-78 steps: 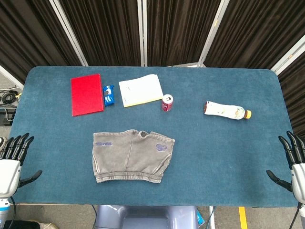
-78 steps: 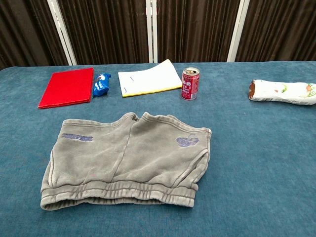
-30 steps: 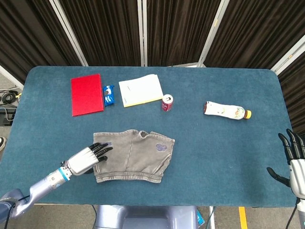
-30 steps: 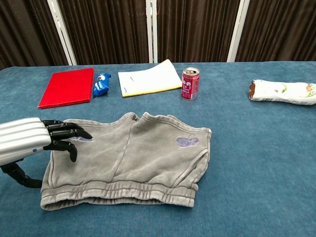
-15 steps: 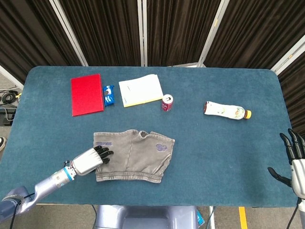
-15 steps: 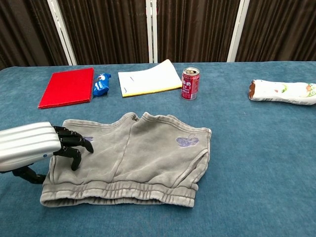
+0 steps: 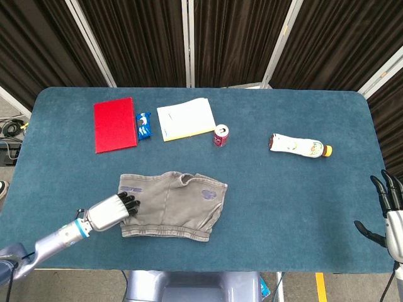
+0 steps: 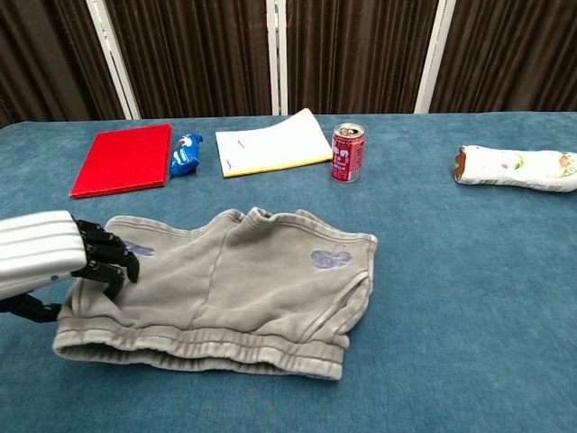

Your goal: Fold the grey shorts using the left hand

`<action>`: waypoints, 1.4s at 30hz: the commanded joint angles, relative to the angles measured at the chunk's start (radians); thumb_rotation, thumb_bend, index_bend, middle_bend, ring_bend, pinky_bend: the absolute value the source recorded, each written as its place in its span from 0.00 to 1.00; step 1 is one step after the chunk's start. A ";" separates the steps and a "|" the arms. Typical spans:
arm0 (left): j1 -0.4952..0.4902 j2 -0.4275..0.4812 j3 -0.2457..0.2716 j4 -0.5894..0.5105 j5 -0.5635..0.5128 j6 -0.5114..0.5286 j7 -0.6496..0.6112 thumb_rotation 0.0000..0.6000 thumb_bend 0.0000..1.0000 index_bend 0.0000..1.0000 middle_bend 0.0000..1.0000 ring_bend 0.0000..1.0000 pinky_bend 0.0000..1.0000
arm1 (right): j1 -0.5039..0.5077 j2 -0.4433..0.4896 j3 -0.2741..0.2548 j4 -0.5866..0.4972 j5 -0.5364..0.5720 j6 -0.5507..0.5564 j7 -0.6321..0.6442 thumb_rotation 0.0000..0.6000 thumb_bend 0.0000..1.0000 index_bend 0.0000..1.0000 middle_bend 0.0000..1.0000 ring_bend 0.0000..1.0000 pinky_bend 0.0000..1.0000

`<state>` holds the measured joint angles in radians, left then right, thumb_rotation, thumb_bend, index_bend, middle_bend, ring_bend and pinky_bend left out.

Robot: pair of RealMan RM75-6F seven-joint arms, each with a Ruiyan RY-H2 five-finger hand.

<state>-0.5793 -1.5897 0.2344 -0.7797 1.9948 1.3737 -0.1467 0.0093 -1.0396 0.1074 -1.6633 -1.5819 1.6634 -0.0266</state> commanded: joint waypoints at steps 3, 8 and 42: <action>0.027 0.072 0.034 0.004 0.007 0.046 0.024 1.00 0.52 0.68 0.31 0.30 0.42 | -0.002 0.002 0.000 -0.002 -0.002 0.005 0.003 1.00 0.00 0.09 0.00 0.00 0.00; 0.076 0.121 0.066 0.064 -0.001 0.083 0.009 1.00 0.52 0.69 0.32 0.30 0.42 | -0.003 0.003 -0.002 -0.007 -0.010 0.009 0.001 1.00 0.00 0.09 0.00 0.00 0.00; -0.205 0.006 0.079 0.009 0.215 0.155 0.308 1.00 0.53 0.72 0.34 0.31 0.42 | -0.007 0.030 0.006 -0.015 0.018 0.001 0.055 1.00 0.00 0.09 0.00 0.00 0.00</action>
<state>-0.7482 -1.5793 0.3081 -0.7291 2.1835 1.5659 0.1338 0.0020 -1.0097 0.1134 -1.6778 -1.5641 1.6645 0.0280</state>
